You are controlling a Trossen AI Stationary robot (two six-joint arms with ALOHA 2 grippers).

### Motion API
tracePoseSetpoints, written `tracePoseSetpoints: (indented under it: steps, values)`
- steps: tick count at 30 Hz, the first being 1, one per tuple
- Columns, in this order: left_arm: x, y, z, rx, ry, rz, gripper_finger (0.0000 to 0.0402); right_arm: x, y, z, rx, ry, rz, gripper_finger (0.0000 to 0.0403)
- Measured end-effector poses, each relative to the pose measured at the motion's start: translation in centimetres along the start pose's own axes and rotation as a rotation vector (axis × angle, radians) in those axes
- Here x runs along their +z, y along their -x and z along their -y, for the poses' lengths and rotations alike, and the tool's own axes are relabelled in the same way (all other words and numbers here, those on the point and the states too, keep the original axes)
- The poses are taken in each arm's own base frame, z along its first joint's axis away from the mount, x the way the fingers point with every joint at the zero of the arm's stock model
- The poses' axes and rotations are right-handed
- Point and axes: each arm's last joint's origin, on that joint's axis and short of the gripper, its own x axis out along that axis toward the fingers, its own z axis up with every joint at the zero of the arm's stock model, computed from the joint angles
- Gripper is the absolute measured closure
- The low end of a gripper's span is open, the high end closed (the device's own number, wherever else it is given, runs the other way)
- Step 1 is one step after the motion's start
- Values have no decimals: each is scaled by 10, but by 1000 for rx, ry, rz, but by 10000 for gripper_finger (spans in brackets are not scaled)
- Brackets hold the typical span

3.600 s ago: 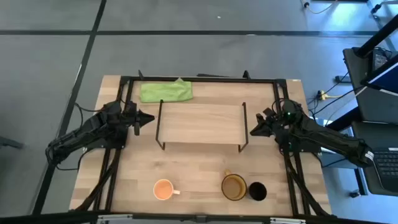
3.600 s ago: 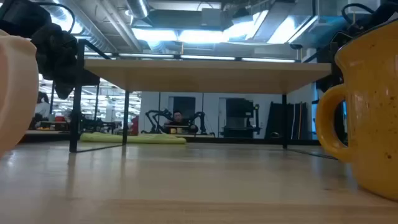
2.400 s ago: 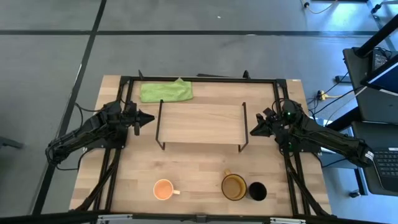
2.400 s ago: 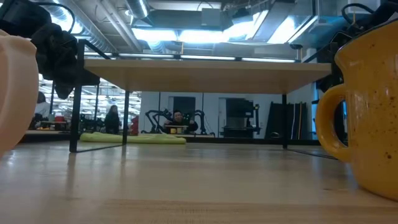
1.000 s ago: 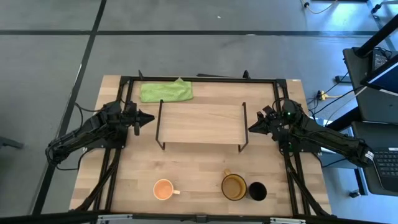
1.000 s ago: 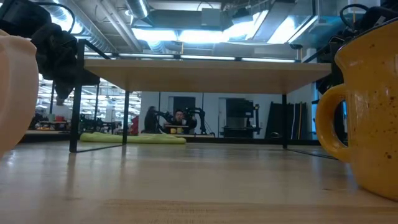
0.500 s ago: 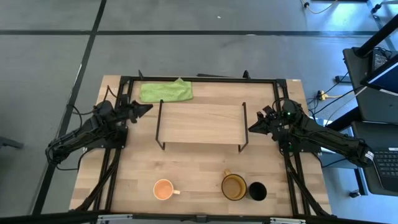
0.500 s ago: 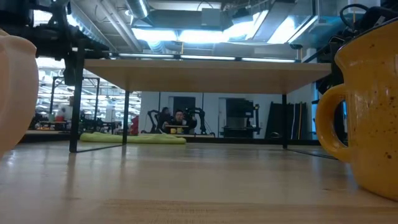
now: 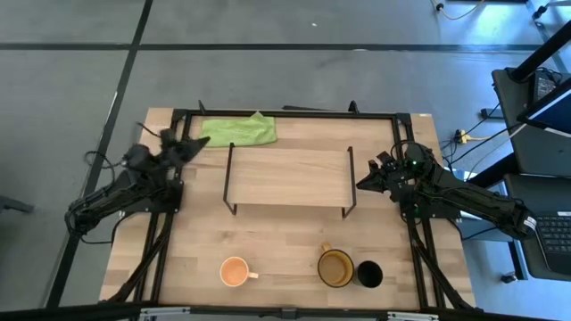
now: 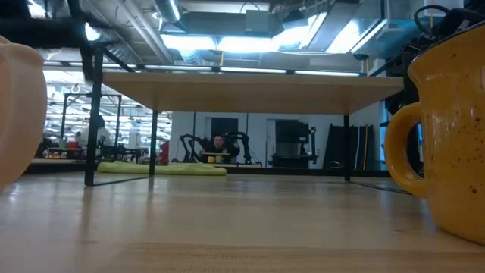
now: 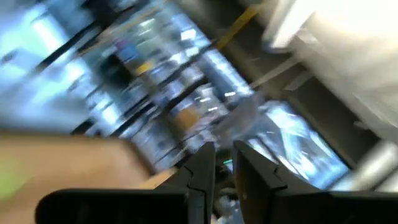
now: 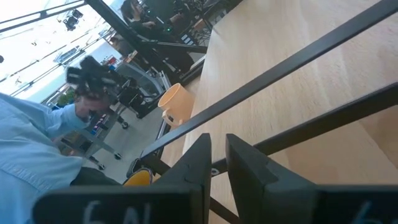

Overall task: Stack small to large cups/mugs on shelf
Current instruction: Put the light yellow mug on the shelf

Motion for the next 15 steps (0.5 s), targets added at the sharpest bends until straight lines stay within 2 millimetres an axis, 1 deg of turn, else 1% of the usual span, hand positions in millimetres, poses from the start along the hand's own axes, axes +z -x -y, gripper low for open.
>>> tracePoseSetpoints:
  steps: [2, 3, 5, 7, 9, 11, 15]
  values:
    - [23, 5, 33, -94, -117, 33, 355, 0, 0, 0, 0, 0, 0, 352]
    - [34, 10, 51, -111, -171, 27, 356, 0, 0, 0, 0, 0, 0, 352]
    - [52, 19, 78, -61, -251, -56, 356, 0, 0, 0, 0, 0, 0, 352]
    - [65, 24, 100, 22, -287, -204, 356, 0, 0, 0, 0, 0, 0, 352]
    - [74, 21, 114, 95, -286, -369, 356, 0, 0, 0, 0, 0, 0, 352]
    - [78, 10, 121, 135, -284, -524, 356, 0, 0, 0, 0, 0, 0, 352]
    - [85, -18, 135, 62, -239, -752, 356, 0, 0, 0, 0, 0, 0, 352]
